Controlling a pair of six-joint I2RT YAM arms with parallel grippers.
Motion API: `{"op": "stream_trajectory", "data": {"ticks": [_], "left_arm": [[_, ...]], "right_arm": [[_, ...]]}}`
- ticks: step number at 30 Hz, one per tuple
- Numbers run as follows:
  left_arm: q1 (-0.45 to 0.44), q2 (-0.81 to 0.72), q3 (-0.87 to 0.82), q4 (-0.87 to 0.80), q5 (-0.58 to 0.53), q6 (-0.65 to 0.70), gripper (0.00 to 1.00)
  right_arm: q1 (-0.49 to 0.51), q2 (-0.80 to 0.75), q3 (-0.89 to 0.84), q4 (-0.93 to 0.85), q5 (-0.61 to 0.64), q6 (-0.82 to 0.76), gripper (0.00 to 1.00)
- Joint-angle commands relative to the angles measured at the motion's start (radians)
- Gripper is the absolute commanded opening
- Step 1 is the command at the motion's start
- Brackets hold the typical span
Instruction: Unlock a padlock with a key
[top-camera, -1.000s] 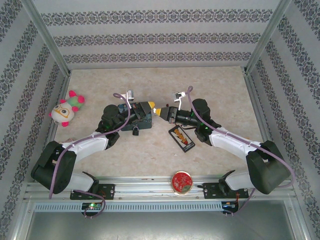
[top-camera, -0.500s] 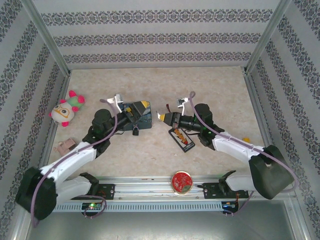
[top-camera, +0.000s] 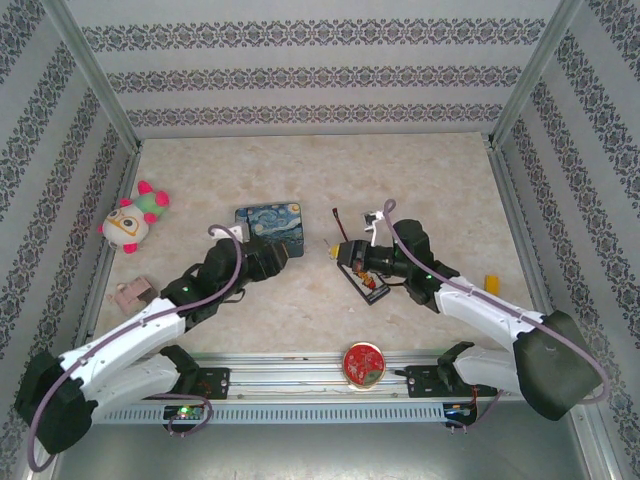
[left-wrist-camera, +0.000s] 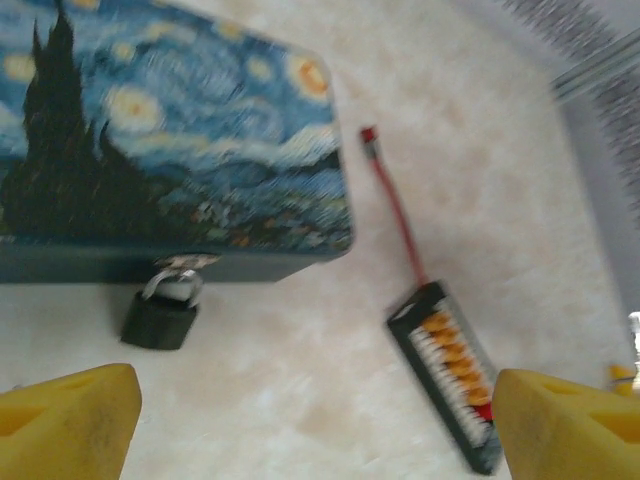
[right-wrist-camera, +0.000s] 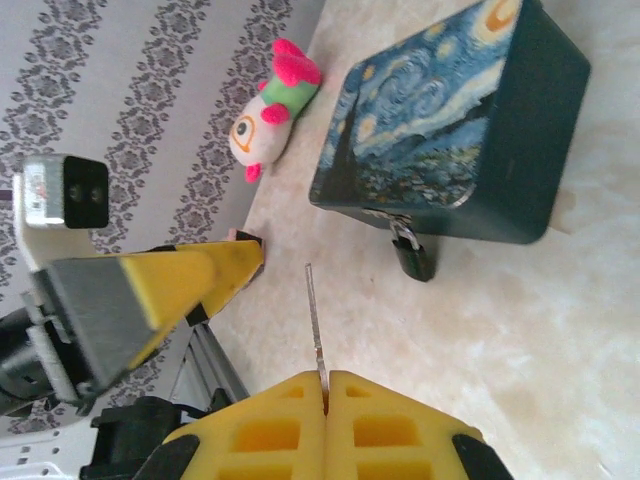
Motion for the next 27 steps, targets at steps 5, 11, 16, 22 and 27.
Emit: {"op": "stream_trajectory", "data": {"ticks": [5, 11, 16, 22, 27], "left_arm": [[-0.022, 0.131, 0.048, -0.034, -0.126, 0.112, 0.79], [-0.022, 0.24, 0.063, 0.023, -0.134, 0.186, 0.69], [-0.022, 0.327, 0.076, 0.074, -0.121, 0.22, 0.65], [-0.022, 0.392, 0.093, 0.059, -0.188, 0.222, 0.72], [-0.021, 0.468, 0.117, 0.078, -0.22, 0.248, 0.73]], "right_arm": [[-0.002, -0.092, -0.029, -0.159, 0.085, -0.048, 0.0], [-0.002, -0.12, 0.006, -0.323, 0.121, -0.131, 0.0], [0.001, -0.116, 0.006, -0.334, 0.124, -0.141, 0.0], [0.016, -0.107, 0.014, -0.346, 0.17, -0.154, 0.0], [0.018, -0.067, 0.043, -0.369, 0.168, -0.166, 0.0]]}}
